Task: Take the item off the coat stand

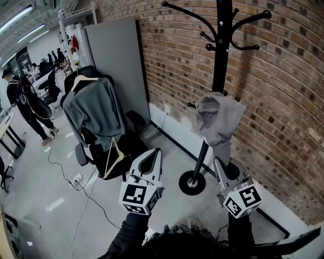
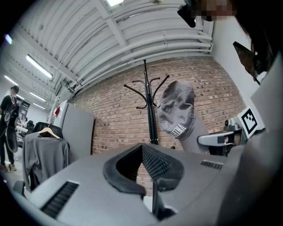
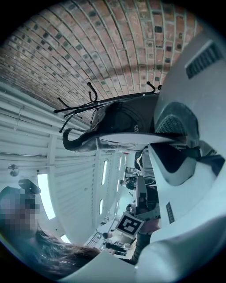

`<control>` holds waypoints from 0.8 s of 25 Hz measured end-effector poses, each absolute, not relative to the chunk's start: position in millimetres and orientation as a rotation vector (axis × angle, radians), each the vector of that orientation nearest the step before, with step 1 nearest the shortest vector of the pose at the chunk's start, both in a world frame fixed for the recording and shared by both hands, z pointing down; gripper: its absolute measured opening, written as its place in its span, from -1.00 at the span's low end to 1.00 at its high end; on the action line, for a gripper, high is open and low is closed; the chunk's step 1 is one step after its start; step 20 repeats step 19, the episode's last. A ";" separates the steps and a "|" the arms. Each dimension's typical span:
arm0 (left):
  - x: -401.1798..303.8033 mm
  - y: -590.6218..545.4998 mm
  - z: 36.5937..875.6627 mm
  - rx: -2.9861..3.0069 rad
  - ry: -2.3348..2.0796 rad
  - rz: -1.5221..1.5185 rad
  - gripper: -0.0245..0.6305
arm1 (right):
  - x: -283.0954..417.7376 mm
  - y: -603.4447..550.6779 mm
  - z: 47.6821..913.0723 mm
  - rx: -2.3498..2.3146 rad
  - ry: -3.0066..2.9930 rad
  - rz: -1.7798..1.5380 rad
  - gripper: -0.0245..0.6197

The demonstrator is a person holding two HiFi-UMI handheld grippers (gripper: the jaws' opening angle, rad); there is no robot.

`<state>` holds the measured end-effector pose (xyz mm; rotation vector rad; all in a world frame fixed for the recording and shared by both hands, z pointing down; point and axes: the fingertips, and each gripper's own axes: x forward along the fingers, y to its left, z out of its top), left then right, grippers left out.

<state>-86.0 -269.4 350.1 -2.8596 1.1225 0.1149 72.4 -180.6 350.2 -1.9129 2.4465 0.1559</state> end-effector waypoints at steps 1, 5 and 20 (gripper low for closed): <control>-85.4 -269.2 349.8 -2.860 1.119 0.114 -0.90 | 72.7 -180.0 350.2 -1.917 2.446 0.157 -0.84; -82.4 -267.8 348.7 -2.862 1.110 0.113 -0.90 | 75.8 -177.5 349.2 -1.922 2.439 0.155 -0.84; -71.8 -262.0 342.4 -2.861 1.087 0.103 -0.90 | 88.8 -170.6 342.5 -1.933 2.414 0.141 -0.84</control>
